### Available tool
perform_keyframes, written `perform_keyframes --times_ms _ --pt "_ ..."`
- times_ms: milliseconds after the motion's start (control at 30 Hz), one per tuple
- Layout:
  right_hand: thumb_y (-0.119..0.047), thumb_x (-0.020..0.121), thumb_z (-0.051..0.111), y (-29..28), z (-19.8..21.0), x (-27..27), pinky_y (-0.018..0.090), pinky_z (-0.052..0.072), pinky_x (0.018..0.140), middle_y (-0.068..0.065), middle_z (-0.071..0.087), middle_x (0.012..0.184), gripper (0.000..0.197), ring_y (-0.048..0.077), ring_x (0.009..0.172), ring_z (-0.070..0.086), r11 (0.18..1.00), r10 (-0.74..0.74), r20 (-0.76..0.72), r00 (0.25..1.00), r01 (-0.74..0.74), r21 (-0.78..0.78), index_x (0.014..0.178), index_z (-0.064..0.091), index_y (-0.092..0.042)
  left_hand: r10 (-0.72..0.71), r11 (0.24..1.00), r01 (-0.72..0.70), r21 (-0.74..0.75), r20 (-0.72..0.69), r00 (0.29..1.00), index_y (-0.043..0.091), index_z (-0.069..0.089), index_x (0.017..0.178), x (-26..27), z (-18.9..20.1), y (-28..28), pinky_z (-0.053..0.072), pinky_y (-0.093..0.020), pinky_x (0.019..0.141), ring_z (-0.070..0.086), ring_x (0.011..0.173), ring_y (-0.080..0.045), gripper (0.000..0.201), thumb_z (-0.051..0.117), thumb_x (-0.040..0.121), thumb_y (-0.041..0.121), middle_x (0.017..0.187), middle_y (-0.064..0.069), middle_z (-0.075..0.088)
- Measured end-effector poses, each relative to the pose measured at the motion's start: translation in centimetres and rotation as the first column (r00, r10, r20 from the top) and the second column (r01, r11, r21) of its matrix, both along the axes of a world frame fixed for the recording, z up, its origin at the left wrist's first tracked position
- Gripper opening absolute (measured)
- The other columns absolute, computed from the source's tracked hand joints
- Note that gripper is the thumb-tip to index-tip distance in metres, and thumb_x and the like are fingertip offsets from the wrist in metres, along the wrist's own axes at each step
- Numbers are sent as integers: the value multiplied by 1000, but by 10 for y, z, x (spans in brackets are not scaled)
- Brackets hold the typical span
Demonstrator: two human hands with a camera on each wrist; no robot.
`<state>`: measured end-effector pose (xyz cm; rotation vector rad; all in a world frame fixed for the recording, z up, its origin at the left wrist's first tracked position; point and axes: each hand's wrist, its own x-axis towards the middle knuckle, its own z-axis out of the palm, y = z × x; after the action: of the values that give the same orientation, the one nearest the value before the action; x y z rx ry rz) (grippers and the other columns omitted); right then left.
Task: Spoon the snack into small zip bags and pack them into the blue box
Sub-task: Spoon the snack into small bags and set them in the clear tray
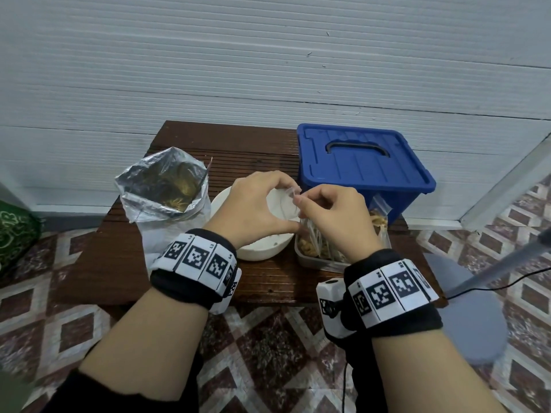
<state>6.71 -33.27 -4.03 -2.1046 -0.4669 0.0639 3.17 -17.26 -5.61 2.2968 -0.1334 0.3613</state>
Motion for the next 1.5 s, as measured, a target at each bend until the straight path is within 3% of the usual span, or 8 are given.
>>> perform_keyframes --times_ms 133,267,333,600,900,1167,1333,1500 --pt "-28 86 65 -1 -1 2 24 48 69 -2 68 71 16 10 73 62 999 -52 48 997 52 -8 78 70 -16 -41 999 41 1 -26 999 37 61 107 -1 1 1 39 -38 104 52 108 2 64 89 51 48 103 32 57" --pt "-26 87 65 -2 -1 3 22 46 67 -5 66 67 16 7 69 60 998 -68 82 994 69 -9 76 70 -15 -76 994 72 -88 -45 996 39 58 115 -2 1 2 35 -3 92 53 109 10 73 92 50 41 112 23 62" --pt "-27 87 65 -3 -2 3 20 43 65 -7 65 65 17 5 67 59 997 -78 96 992 79 -6 75 70 -16 -74 990 69 -121 -40 996 34 63 115 -2 1 2 31 3 84 53 106 13 70 91 52 37 111 20 64" --pt "-44 83 67 0 1 -2 21 46 61 -2 65 70 19 9 66 59 991 -77 68 995 69 116 89 66 -26 24 986 -24 -168 -1 1000 35 69 99 -1 -1 3 36 -1 81 57 97 8 44 89 61 33 96 19 69" --pt "-35 83 70 2 0 -4 10 40 59 -10 60 67 18 -1 63 53 993 -27 95 995 16 119 76 64 -20 63 991 -68 -117 -45 997 29 67 119 1 -5 5 34 3 81 52 99 18 67 90 57 37 108 17 67" --pt "-25 84 69 0 1 -4 7 36 60 -15 58 65 12 -7 63 50 998 25 128 991 -32 59 73 66 -22 91 987 -96 -128 -50 995 29 64 123 1 -6 4 33 5 80 49 92 25 72 90 56 38 104 20 62" --pt "-27 85 68 0 -1 -3 6 36 59 -14 57 63 14 -5 63 50 999 5 153 988 -12 47 72 65 -23 84 984 -92 -153 -55 995 30 62 125 0 -4 3 36 0 87 54 101 16 72 86 59 44 110 20 63" --pt "-30 85 67 1 0 -4 8 38 60 -13 58 63 16 -4 63 51 999 7 152 988 -13 42 71 66 -23 90 986 -92 -138 -22 996 27 66 119 -1 -5 3 35 3 83 53 96 22 63 81 62 49 106 19 65"
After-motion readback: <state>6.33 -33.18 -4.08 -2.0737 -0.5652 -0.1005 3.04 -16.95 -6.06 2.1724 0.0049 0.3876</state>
